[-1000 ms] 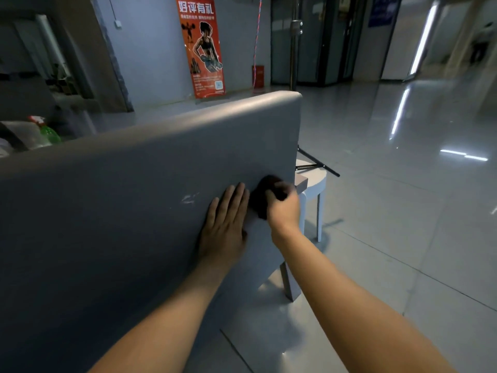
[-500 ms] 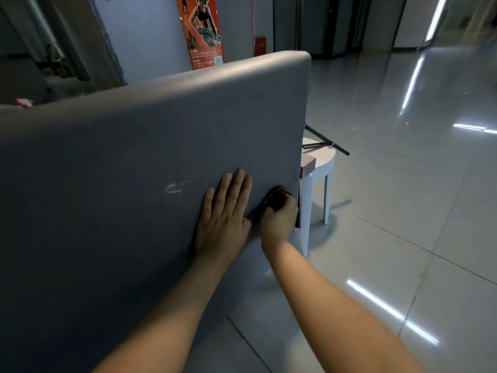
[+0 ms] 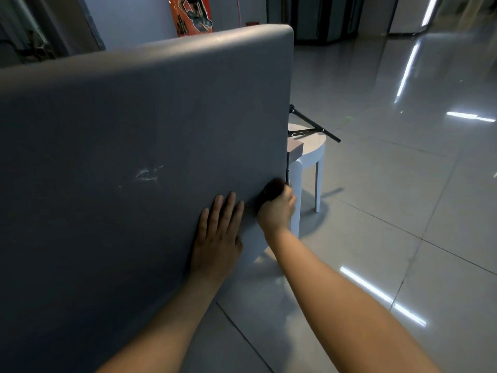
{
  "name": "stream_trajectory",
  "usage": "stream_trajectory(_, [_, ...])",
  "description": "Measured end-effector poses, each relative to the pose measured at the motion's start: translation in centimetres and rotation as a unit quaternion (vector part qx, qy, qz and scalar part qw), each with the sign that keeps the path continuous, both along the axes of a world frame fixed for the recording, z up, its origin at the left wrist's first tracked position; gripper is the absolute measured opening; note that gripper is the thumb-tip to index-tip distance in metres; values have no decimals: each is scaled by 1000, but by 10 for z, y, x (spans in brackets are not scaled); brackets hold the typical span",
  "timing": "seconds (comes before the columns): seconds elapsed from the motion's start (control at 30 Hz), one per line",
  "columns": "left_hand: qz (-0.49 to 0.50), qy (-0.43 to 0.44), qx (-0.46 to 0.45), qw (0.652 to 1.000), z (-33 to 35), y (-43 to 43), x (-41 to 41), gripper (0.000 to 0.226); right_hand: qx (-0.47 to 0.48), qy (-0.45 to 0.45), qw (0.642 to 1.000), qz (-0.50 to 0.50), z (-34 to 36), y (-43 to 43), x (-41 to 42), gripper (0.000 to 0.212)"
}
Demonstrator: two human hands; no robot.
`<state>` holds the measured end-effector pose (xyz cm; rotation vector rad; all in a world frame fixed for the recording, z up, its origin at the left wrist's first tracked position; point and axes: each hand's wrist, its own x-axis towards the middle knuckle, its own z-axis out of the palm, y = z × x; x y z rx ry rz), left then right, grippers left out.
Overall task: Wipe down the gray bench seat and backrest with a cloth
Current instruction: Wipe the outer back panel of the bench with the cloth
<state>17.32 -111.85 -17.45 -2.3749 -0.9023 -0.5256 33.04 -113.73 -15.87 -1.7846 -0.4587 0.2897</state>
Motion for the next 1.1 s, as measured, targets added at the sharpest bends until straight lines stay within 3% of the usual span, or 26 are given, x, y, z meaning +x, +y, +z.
stream_trajectory(0.13, [-5, -11, 10, 1000, -9, 8, 2, 97, -90, 239, 966, 34, -84, -10, -9, 55])
stream_trajectory(0.23, [-7, -9, 21, 1000, -12, 11, 2, 96, -8, 336, 942, -18, -101, -1, -28, 53])
stream_trajectory(0.4, [-8, -1, 24, 1000, -14, 11, 1, 92, 123, 334, 934, -29, -73, -2, -35, 17])
stream_trajectory(0.6, [-30, -5, 3, 1000, -10, 9, -2, 93, 127, 231, 963, 50, -39, -15, -46, 26])
stream_trajectory(0.7, [-24, -18, 8, 1000, -5, 7, -4, 91, 118, 163, 969, 143, -14, -21, -53, 25])
stream_trajectory(0.77, [-28, -30, -5, 999, 1, 2, -6, 89, 134, 179, 957, 186, -3, -25, -56, 22])
stream_trajectory(0.87, [-83, -37, -69, 993, 12, -11, -14, 86, 126, 209, 959, 142, -4, -39, -57, 17])
stream_trajectory(0.97, [-121, -85, -95, 984, 28, -23, -32, 66, 102, 220, 962, 128, -5, -46, -64, 20])
stream_trajectory(1.1, [-133, -131, -41, 981, 62, -38, -71, 50, 123, 235, 954, 143, 26, -47, -85, 27])
